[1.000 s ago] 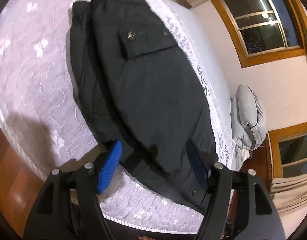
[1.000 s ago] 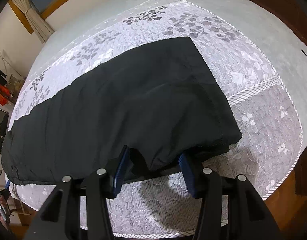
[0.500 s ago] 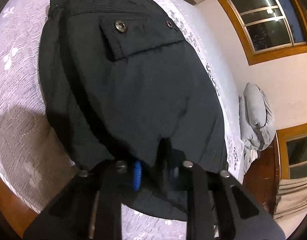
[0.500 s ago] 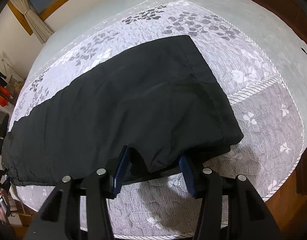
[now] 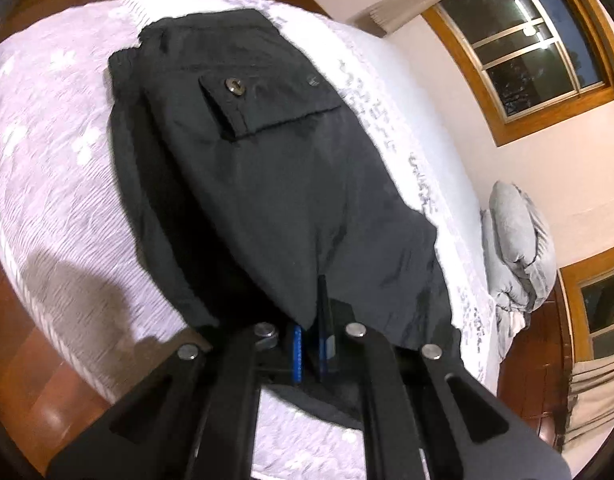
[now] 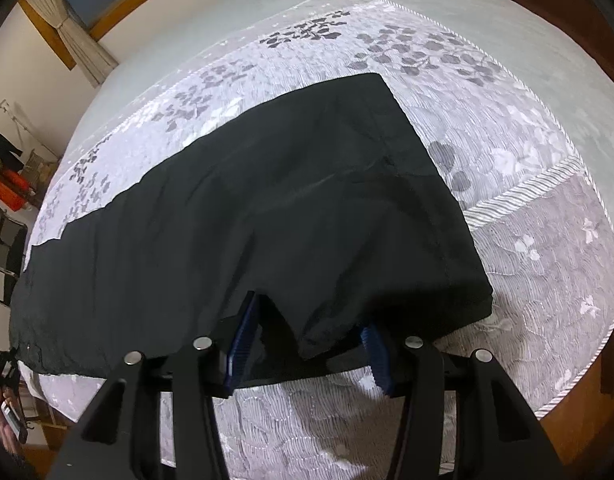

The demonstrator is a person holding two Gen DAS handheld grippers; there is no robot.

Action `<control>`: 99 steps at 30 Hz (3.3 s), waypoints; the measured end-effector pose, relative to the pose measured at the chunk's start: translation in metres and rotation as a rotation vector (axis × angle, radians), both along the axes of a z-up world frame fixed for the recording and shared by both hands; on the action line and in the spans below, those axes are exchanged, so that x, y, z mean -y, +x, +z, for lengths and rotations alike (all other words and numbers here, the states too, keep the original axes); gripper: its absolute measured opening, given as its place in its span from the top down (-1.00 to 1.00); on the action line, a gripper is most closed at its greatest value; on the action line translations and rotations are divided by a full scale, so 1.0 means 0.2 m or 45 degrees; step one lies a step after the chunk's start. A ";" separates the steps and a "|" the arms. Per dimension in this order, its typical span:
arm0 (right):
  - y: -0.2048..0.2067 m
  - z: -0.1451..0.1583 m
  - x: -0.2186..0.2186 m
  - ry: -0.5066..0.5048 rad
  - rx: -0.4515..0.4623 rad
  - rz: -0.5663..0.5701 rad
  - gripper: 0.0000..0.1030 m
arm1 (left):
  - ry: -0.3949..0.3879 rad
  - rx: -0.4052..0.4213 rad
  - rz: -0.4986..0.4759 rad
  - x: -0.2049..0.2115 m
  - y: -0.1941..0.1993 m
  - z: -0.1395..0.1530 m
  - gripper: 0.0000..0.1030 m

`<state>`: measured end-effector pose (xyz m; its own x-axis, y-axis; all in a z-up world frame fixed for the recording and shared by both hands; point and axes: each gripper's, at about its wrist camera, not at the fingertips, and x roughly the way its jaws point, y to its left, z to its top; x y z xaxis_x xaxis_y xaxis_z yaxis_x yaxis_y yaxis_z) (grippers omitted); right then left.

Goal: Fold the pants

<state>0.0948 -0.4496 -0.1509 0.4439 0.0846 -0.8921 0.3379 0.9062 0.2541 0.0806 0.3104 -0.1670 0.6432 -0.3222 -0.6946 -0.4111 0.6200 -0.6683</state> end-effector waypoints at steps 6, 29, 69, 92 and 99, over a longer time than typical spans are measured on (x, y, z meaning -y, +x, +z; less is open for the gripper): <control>-0.03 -0.01 0.04 0.062 -0.002 -0.031 0.00 | -0.003 -0.047 0.017 0.01 0.05 -0.10 0.90; -0.15 -0.10 0.30 0.236 -0.036 -0.191 0.58 | 0.171 -0.113 -0.019 0.14 0.14 -0.05 0.70; -0.23 0.02 0.57 0.540 0.275 -0.423 0.74 | 0.202 -0.160 0.086 0.22 0.07 0.00 0.61; -0.18 0.15 0.64 0.163 0.203 -0.514 0.74 | 0.201 -0.106 -0.052 0.38 0.14 -0.06 0.39; -0.10 0.55 0.30 -0.032 0.415 -0.292 0.74 | 0.173 -0.094 -0.069 0.38 0.14 -0.07 0.34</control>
